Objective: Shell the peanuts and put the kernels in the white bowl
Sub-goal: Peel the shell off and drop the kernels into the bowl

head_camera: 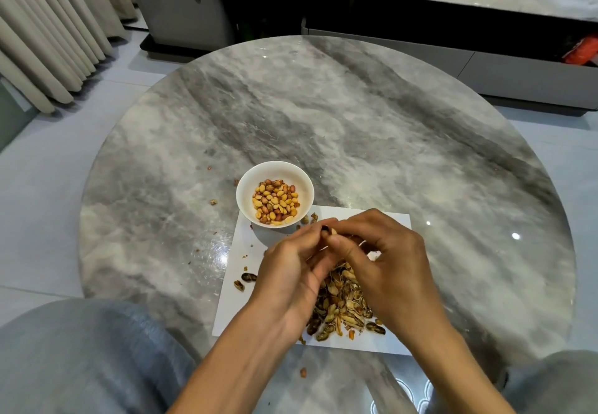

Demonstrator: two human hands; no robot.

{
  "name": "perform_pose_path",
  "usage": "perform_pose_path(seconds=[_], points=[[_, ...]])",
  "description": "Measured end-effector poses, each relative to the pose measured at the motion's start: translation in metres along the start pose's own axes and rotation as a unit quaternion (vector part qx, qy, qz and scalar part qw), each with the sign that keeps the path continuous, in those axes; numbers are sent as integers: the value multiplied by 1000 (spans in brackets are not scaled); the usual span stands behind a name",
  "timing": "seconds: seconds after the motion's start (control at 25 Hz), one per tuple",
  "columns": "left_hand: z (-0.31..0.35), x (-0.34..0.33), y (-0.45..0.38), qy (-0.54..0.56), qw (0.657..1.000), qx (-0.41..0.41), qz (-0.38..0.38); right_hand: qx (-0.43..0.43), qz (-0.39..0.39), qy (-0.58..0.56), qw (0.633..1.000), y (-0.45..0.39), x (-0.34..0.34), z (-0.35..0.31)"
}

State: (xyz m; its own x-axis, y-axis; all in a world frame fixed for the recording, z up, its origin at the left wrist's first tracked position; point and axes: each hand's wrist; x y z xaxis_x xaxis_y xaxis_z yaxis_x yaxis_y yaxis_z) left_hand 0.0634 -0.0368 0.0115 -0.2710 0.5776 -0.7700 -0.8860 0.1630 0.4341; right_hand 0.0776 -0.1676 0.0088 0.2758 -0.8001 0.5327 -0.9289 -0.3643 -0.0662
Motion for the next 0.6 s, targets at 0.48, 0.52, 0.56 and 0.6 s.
perform_pose_path(seconds=[0.48, 0.52, 0.56, 0.6], points=[[0, 2, 0, 32, 998, 34, 33, -73, 45, -23, 996, -2, 5, 2], [0, 2, 0, 24, 998, 40, 37, -106, 51, -54, 992, -3, 8, 4], [0, 4, -1, 14, 998, 43, 47, -128, 49, -56, 989, -5, 12, 7], [1, 5, -2, 5, 997, 43, 60, -148, 32, -40, 988, -6, 18, 10]])
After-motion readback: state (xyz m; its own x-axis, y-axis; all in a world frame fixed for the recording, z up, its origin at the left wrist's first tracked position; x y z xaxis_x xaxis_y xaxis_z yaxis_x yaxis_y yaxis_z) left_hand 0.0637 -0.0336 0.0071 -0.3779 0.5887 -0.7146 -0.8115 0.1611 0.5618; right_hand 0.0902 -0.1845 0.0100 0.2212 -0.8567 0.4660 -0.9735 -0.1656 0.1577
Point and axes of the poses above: each hand's wrist, its own y-axis away from the middle knuckle, its own x-axis out of the back of the hand, z = x × y, and after that the axes turned 12 degrees about -z, right-handed
